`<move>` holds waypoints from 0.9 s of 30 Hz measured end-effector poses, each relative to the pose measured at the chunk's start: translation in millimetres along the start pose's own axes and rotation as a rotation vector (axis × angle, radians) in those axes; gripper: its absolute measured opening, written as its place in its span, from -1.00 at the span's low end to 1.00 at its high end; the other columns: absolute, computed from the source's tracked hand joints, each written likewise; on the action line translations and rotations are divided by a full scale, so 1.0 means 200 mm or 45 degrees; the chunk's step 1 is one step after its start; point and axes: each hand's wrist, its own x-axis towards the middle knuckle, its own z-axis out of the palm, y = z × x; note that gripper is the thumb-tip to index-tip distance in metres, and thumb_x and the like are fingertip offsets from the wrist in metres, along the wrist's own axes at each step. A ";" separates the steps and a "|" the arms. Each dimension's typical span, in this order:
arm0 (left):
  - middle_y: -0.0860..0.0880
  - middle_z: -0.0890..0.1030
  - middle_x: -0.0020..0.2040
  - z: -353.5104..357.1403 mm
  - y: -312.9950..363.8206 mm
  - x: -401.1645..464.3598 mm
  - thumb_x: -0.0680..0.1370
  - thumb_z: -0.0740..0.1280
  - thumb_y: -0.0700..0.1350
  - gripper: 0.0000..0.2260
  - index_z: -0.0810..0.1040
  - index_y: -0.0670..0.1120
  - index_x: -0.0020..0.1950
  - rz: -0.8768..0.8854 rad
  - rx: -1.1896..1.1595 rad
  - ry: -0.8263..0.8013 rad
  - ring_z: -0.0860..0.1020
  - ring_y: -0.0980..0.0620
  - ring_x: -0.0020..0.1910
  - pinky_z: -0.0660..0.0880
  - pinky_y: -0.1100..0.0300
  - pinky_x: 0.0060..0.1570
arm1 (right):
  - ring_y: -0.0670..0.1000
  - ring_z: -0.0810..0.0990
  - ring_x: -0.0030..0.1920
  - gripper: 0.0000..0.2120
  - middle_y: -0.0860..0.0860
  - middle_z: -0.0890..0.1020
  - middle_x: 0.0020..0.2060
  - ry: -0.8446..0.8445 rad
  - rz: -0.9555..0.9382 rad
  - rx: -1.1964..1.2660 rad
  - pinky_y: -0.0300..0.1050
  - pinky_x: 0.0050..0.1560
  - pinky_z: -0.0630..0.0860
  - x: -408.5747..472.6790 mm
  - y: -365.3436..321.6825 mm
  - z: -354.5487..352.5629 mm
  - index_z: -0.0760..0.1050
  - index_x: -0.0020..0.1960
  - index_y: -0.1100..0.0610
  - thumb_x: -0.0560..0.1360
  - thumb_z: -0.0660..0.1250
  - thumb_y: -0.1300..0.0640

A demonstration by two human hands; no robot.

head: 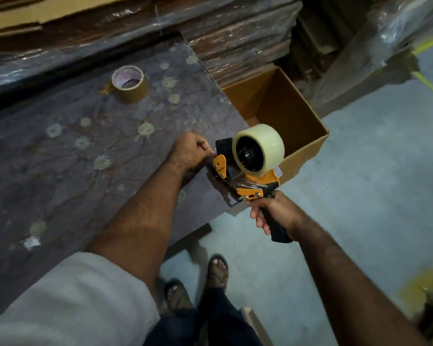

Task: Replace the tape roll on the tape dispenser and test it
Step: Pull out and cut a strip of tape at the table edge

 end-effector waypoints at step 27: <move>0.03 0.60 0.08 0.11 -0.16 -0.01 0.53 0.33 -0.31 -0.73 0.62 0.03 0.08 0.629 0.224 0.236 0.57 0.05 0.05 0.54 0.12 0.16 | 0.02 0.42 -0.60 -0.66 0.14 0.52 -0.51 0.060 0.121 -0.020 -0.20 -0.54 0.41 0.07 -0.02 -0.05 0.56 -0.33 0.25 0.57 0.35 0.11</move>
